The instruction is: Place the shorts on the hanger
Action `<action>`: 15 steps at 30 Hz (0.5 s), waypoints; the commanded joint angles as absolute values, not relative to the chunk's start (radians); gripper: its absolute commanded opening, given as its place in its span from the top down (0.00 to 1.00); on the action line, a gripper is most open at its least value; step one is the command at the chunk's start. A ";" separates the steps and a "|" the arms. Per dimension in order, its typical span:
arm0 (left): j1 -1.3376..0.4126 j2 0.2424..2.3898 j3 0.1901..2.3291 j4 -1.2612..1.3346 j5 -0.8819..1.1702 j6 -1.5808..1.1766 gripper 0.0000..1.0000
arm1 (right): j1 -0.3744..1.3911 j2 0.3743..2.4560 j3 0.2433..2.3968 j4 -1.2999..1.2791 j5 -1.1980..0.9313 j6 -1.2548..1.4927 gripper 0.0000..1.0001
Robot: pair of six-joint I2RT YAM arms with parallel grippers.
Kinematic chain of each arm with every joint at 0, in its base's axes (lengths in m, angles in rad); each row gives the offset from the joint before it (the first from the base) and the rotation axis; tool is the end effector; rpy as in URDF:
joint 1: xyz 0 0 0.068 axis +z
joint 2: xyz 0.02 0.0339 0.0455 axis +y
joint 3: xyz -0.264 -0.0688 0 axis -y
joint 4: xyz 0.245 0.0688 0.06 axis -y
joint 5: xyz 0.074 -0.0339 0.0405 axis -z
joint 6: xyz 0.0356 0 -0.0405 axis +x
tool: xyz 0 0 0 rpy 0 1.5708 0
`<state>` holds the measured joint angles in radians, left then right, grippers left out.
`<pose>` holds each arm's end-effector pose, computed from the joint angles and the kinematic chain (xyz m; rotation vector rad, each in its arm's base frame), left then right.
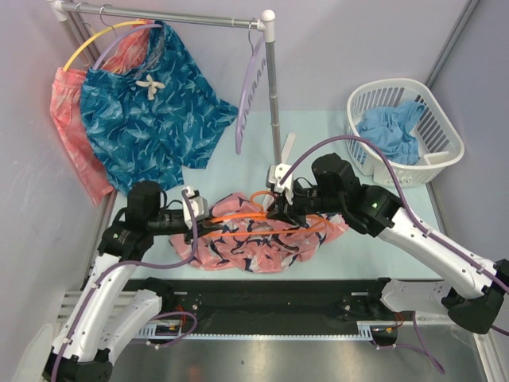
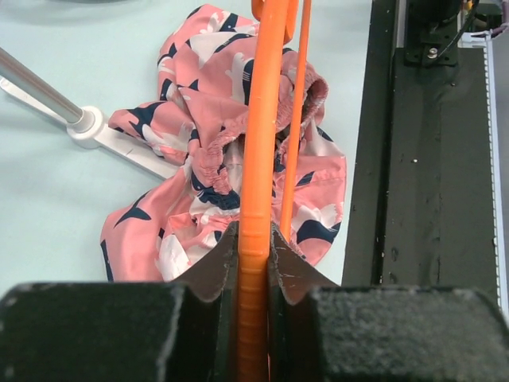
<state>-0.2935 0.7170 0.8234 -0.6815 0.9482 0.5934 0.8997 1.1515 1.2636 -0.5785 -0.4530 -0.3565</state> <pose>0.1235 -0.0675 0.3211 1.2987 1.4944 -0.8128 0.1395 0.2007 0.3940 -1.4468 1.4946 0.7976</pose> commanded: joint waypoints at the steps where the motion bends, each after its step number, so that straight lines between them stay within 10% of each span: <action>1: -0.301 0.701 0.819 -0.581 0.954 0.560 0.97 | 0.900 1.129 1.261 -0.623 -0.488 -0.386 0.99; 4: -0.301 0.722 0.830 -0.693 0.916 0.613 0.55 | 0.891 1.094 1.256 -0.662 -0.425 -0.429 1.00; 10: -0.299 0.827 0.770 -0.762 0.850 0.707 0.55 | 0.871 1.002 1.244 -0.790 -0.371 -0.463 1.00; 15: -0.310 0.818 0.718 -0.738 0.842 0.788 0.31 | 0.876 0.948 1.243 -0.883 -0.282 -0.586 1.00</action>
<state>-0.2993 0.8436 0.7536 -0.7284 0.8570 0.6773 0.8696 0.9951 1.2400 -0.7944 -0.3679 -0.4702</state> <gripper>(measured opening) 0.621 0.035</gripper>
